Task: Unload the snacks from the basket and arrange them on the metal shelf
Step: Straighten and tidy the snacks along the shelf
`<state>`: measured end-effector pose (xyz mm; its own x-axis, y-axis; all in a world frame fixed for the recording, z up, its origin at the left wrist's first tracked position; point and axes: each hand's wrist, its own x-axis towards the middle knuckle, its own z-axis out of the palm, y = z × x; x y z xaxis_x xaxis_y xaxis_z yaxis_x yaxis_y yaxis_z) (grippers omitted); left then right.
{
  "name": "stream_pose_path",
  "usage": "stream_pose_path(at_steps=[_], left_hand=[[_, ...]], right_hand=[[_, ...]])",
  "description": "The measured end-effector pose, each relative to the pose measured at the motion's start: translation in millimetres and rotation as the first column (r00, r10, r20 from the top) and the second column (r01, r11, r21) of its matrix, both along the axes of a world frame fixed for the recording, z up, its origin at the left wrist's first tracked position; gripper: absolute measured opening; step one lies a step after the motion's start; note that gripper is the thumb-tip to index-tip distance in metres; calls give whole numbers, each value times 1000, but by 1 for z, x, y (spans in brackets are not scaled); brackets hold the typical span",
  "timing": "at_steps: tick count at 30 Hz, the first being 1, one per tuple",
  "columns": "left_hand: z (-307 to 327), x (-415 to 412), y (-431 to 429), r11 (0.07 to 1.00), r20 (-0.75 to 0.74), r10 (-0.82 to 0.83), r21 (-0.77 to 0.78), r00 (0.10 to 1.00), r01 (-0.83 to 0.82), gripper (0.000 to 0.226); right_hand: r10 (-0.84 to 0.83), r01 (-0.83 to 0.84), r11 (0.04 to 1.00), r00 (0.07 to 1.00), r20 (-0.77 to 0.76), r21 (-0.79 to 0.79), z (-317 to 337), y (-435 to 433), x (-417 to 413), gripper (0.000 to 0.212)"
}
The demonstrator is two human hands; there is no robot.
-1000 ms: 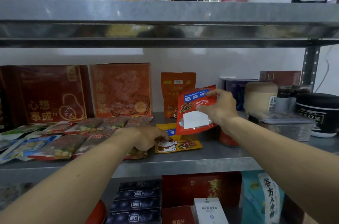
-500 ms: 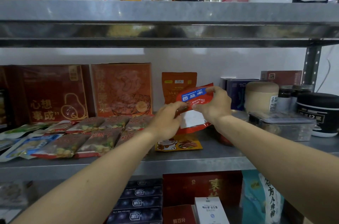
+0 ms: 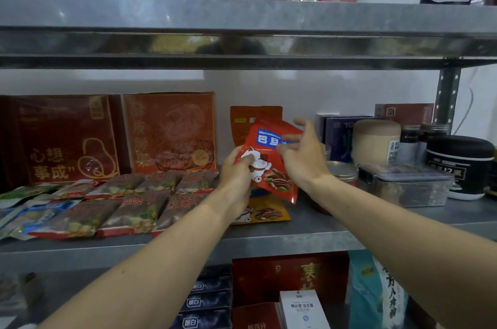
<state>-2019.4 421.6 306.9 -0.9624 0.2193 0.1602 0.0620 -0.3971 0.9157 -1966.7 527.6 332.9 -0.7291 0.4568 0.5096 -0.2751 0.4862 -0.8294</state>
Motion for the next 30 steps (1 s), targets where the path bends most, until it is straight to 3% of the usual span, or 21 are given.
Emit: stream_pose_path(at_steps=[3,6,8,10,13,17,25,30], left_hand=[[-2,-1,-2,996,54,69,49,996,-71,18],[-6,-5,-6,990,74,121,57,990,-125,22],[-8,-5,-11,991,15,128,-25,992,-128,31],[-12,-9,-18,967,-85,139,-204,987,-154,45],[-17,-13,-28,828,-277,96,-511,956,-231,42],[-26,-18,-40,490,-455,-116,-799,883,-347,34],[-46,-24,-44,88,-482,-369,-869,795,-486,49],[-53,-25,-42,57,-542,-408,-818,735,-572,46]], right_hand=[[-96,100,994,992,87,-40,-9,6,0,57],[33,27,963,976,217,-268,-18,5,-5,52],[76,8,930,974,213,-369,-22,5,-9,47],[43,35,938,975,216,-344,-25,7,-14,47],[8,73,965,952,306,-253,-33,8,-21,41],[-31,98,983,921,388,-154,-50,12,-29,21],[-164,85,976,893,419,202,-73,18,-23,26],[-207,85,947,900,384,311,-78,19,-24,27]])
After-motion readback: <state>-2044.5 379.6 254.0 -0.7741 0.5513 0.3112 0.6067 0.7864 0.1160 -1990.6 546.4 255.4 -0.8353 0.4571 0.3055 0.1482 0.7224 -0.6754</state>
